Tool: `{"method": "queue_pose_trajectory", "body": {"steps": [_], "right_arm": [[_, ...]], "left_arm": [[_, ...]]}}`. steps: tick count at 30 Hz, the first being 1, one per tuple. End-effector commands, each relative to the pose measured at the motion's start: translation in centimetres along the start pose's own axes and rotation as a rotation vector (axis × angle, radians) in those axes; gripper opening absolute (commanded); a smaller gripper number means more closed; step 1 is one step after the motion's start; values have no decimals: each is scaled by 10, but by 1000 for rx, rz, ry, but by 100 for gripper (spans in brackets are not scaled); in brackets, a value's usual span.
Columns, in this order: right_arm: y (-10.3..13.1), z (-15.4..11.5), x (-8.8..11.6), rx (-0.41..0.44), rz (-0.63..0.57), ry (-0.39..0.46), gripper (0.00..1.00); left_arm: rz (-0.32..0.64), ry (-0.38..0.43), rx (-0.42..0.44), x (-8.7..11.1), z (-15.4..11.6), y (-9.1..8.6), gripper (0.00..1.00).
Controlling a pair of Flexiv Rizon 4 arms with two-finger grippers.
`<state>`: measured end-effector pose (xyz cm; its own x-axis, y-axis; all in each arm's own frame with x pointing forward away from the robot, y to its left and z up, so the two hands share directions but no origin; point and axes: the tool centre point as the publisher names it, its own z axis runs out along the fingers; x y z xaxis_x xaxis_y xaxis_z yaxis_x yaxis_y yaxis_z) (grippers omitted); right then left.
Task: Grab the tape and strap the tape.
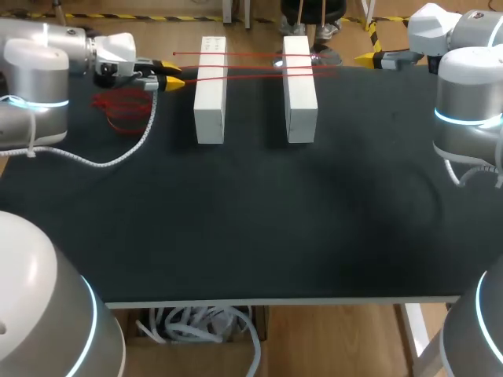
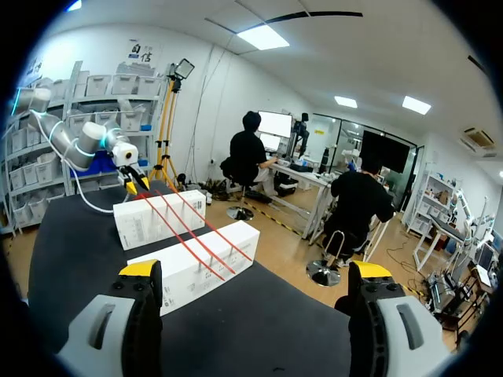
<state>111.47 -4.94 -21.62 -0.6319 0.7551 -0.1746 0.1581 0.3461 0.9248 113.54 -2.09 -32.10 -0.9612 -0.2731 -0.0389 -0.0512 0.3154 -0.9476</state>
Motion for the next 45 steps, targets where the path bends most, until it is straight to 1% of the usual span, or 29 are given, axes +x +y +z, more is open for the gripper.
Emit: {"method": "queue_pose_trajectory", "body": {"steps": [1,2,6,10,15,18,25,26,27,30,33,34,38,40,43,45], "right_arm": [[0,0,0,-1,0,1,100],[0,0,0,-1,0,1,100],[0,0,0,-1,0,1,100],[0,0,0,-1,0,1,100],[0,0,0,-1,0,1,100],[0,0,0,-1,0,1,100],[0,0,0,-1,0,1,100],[0,0,0,-1,0,1,100],[0,0,0,-1,0,1,100],[0,0,0,-1,0,1,100],[0,0,0,-1,0,1,100],[0,0,0,-1,0,1,100],[0,0,0,-1,0,1,100],[0,0,0,-1,0,1,100],[0,0,0,-1,0,1,100],[0,0,0,-1,0,1,100]], "left_arm": [[-12,0,5,-4,0,5,29],[-13,0,6,-4,0,5,29],[-20,4,8,-3,-2,8,27],[-27,3,7,-2,-4,10,28],[-36,-1,10,-1,-6,11,25],[-38,-1,9,-1,-6,12,29],[-57,11,20,2,-5,12,29],[-60,14,22,2,-5,12,28],[-61,14,22,2,-5,12,24],[-61,14,21,4,-5,13,26],[-63,15,20,6,-4,13,31],[-63,16,19,7,-4,14,29],[-65,15,18,8,-4,14,29],[-66,15,19,8,-3,15,27],[-64,13,18,8,-3,15,29],[-65,12,18,8,-3,15,29]]}}
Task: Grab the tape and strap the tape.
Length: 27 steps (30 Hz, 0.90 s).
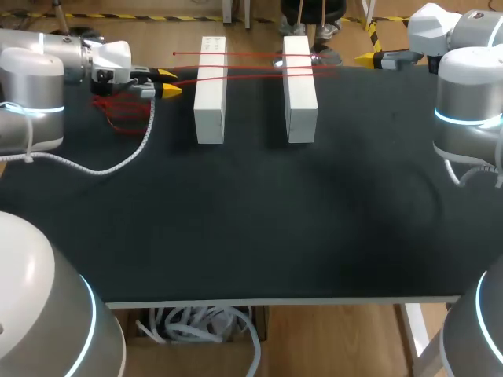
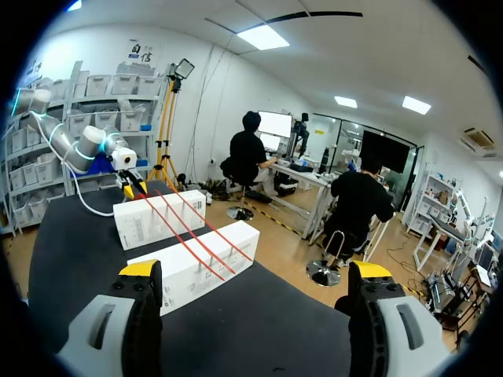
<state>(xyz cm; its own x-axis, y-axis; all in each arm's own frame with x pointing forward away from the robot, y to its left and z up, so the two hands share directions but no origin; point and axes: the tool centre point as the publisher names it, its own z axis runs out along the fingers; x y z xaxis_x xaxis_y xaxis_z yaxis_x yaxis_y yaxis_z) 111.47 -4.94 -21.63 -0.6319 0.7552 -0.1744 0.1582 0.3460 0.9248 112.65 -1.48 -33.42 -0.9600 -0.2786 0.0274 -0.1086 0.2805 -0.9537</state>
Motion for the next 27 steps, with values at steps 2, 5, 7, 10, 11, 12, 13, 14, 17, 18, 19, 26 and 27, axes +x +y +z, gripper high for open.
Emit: {"method": "queue_pose_trajectory", "body": {"steps": [2,5,7,10,11,12,13,14,17,18,19,26,27], "right_arm": [[0,0,0,-1,0,1,100],[0,0,0,-1,0,1,100],[0,0,0,-1,0,1,100],[0,0,0,-1,0,1,100],[0,0,0,-1,0,1,100],[0,0,0,-1,0,1,100],[0,0,0,-1,0,1,100],[0,0,0,-1,0,1,100],[0,0,0,-1,0,1,100],[0,0,0,-1,0,1,100],[0,0,0,-1,0,1,100],[0,0,0,-1,0,1,100],[0,0,0,-1,0,1,100]], "left_arm": [[1,-4,2,1,2,0,25],[1,2,5,2,2,-1,13],[2,3,4,2,3,-1,14],[3,2,2,2,2,-1,18],[3,4,4,2,2,-1,13],[5,3,4,2,2,-1,5],[6,2,4,2,2,-1,4],[6,2,5,1,2,-1,4],[7,-1,6,0,1,-2,0],[7,-1,7,0,1,-2,0],[8,-1,8,0,1,-2,0],[42,62,24,3,-5,-5,0],[49,90,36,5,-7,-7,0]]}}
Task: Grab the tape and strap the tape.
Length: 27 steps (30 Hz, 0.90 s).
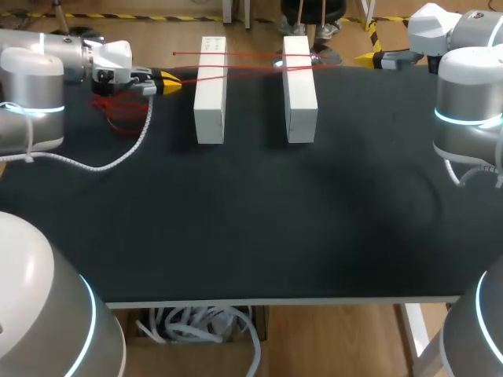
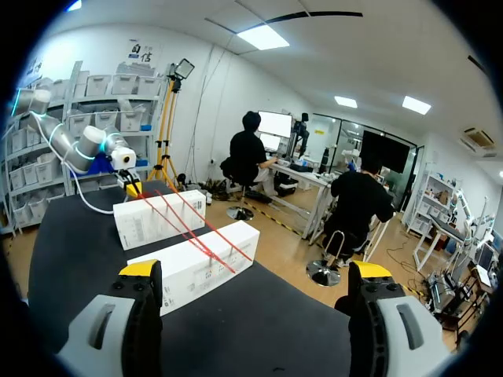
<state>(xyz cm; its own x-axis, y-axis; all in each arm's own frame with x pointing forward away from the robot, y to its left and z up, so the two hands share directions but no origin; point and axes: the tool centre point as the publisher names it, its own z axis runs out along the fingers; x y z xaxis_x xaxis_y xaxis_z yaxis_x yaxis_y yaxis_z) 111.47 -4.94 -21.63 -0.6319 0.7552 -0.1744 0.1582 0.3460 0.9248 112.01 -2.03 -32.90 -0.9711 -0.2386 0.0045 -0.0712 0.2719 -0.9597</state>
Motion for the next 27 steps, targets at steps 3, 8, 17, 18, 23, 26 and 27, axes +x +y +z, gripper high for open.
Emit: {"method": "queue_pose_trajectory", "body": {"steps": [3,8,17,18,23,26,27], "right_arm": [[0,0,0,-1,0,1,100],[0,0,0,-1,0,1,100],[0,0,0,-1,0,1,100],[0,0,0,-1,0,1,100],[0,0,0,-1,0,1,100],[0,0,0,-1,0,1,100],[0,0,0,-1,0,1,100]], "left_arm": [[57,127,48,2,-14,-7,0],[86,157,55,7,-18,-14,0],[72,139,104,17,-23,-35,0],[64,133,110,18,-24,-38,0],[43,136,155,28,-28,-57,0],[35,121,160,33,-29,-65,0],[25,115,169,35,-29,-68,0]]}}
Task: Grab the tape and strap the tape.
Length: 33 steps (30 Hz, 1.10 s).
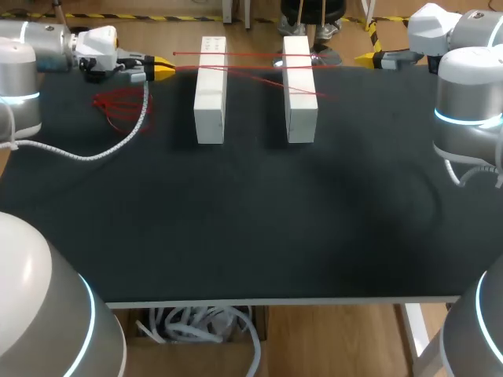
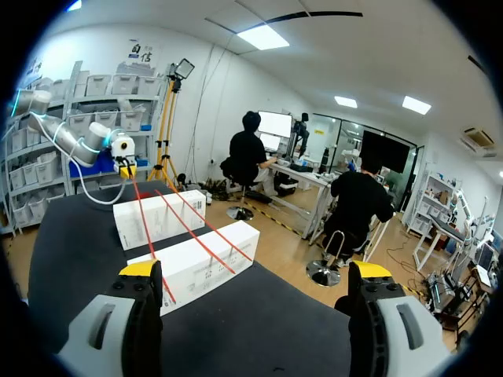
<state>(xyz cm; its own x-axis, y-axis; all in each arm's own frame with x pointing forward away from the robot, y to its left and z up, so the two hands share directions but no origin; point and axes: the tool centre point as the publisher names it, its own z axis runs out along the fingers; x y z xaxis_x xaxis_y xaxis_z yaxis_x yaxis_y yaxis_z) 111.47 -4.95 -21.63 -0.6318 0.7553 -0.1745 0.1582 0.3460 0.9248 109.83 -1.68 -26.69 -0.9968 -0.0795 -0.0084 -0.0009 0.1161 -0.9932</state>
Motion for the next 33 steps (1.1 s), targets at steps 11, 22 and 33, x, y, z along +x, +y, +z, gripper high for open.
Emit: {"method": "queue_pose_trajectory", "body": {"steps": [11,22,33], "right_arm": [[0,0,0,-1,0,1,100],[0,0,0,-1,0,1,100],[0,0,0,-1,0,1,100]], "left_arm": [[-59,-97,71,25,11,-45,0],[-111,-98,120,36,24,-61,0],[-139,-83,207,40,38,-91,0]]}}
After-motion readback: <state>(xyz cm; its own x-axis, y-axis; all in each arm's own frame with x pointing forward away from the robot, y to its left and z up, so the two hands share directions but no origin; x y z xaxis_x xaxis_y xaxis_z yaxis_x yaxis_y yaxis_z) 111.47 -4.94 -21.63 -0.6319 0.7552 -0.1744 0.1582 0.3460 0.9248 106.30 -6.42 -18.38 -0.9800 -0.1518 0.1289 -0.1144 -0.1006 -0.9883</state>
